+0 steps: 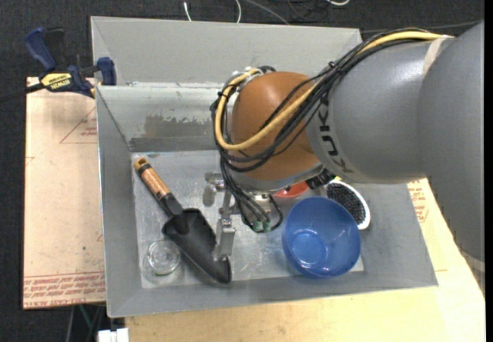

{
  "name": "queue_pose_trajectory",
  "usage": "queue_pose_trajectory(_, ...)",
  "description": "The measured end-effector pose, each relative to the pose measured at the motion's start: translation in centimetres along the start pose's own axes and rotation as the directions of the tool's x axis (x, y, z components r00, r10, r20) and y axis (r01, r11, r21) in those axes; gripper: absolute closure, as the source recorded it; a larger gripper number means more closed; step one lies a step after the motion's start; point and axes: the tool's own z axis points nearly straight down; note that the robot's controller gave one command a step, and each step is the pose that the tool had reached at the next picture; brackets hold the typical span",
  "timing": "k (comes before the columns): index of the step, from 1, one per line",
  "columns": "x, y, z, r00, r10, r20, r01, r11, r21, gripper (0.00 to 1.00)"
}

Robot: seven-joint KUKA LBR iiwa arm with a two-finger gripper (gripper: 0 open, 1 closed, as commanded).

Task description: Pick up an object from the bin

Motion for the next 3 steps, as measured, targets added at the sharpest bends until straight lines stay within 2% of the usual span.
queue_pose_trajectory(1,-0.2,-0.1,-0.4,1.000,0.005,0.007,-0.005,1.000,-0.001,0.00)
queue_pose_trajectory(2,1.6,2.8,8.5,0.958,0.286,0.010,-0.286,0.958,-0.006,0.00)
queue_pose_trajectory(3,2.1,3.0,4.6,0.971,0.239,0.008,-0.239,0.971,-0.004,0.00)
